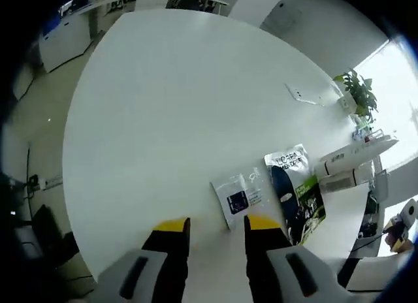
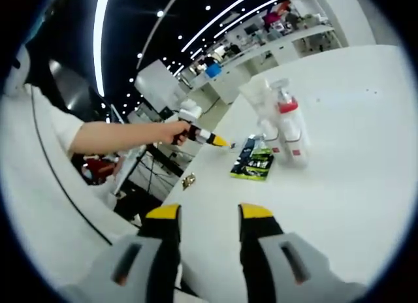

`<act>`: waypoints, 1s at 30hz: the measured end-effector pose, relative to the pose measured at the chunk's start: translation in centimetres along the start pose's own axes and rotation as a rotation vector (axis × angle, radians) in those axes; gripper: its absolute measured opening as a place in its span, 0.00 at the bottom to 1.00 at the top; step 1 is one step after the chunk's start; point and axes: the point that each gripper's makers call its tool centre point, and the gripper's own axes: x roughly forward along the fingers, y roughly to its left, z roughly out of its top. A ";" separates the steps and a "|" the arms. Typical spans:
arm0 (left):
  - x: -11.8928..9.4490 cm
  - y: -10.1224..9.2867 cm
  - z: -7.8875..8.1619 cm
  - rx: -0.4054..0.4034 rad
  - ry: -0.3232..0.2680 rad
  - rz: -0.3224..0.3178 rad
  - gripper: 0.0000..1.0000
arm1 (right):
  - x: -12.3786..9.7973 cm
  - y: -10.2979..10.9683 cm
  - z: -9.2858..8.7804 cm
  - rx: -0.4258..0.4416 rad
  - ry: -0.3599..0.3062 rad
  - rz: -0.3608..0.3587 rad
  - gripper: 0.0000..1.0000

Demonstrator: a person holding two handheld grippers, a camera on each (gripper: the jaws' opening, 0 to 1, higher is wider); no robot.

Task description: Arrange the skincare products in the storage area until every visible bottle or jar stands upright without overlapping.

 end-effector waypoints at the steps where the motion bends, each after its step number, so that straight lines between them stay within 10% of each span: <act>1: -0.4 0.2 -0.2 0.016 -0.004 0.006 0.36 | 0.0 0.1 0.0 -0.001 -0.002 0.002 0.33; 15: -3.9 3.2 -9.4 0.230 0.045 0.143 0.72 | 0.3 1.5 -0.4 -0.017 -0.020 0.044 0.33; 30: -4.6 4.5 -17.0 0.389 0.147 0.233 0.62 | -0.3 2.1 -1.1 -0.018 -0.035 0.056 0.33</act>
